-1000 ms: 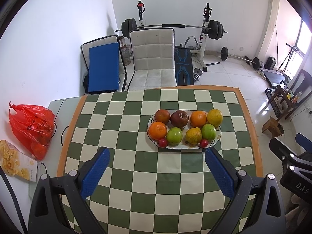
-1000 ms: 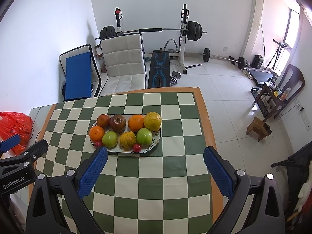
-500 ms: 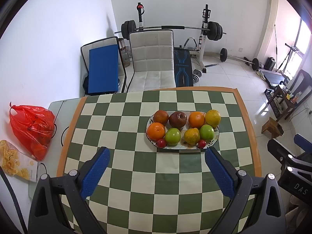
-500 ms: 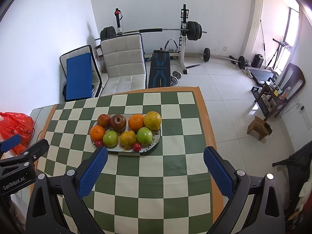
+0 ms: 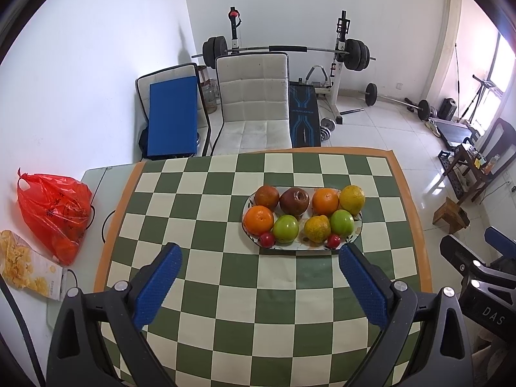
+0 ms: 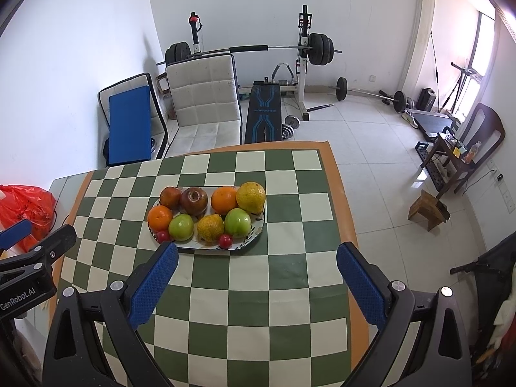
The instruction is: Organize fruits
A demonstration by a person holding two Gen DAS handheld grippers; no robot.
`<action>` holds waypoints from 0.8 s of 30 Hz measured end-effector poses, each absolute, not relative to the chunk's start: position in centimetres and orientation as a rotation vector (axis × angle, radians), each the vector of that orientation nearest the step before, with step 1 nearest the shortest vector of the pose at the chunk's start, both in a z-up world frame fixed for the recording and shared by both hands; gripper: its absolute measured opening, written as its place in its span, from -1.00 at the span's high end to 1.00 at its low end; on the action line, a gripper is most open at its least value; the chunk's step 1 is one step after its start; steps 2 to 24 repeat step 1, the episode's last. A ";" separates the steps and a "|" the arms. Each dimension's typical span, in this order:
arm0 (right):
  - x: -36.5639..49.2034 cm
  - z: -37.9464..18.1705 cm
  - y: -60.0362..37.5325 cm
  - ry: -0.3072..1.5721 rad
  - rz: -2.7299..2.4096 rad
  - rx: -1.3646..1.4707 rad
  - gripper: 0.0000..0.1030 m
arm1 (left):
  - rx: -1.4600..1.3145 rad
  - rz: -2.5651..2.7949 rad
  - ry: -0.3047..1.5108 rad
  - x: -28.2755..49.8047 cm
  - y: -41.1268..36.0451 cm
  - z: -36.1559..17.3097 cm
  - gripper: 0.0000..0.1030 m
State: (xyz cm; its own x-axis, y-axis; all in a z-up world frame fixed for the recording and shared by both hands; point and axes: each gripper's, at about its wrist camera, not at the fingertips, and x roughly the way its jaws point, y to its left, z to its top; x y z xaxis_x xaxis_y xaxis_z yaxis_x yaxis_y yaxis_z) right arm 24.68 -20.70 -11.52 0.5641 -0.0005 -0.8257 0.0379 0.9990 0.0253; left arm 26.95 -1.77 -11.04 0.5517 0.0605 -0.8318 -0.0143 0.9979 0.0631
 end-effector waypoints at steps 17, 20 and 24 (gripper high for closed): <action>24.7 -11.5 -20.7 0.971 -0.023 0.043 -0.96 | 0.051 0.047 0.982 27.0 -1.8 -10.7 -0.94; 24.7 -11.5 -20.7 0.971 -0.023 0.043 -0.96 | 0.051 0.047 0.982 27.0 -1.8 -10.7 -0.94; 24.7 -11.5 -20.7 0.971 -0.023 0.043 -0.96 | 0.051 0.047 0.982 27.0 -1.8 -10.7 -0.94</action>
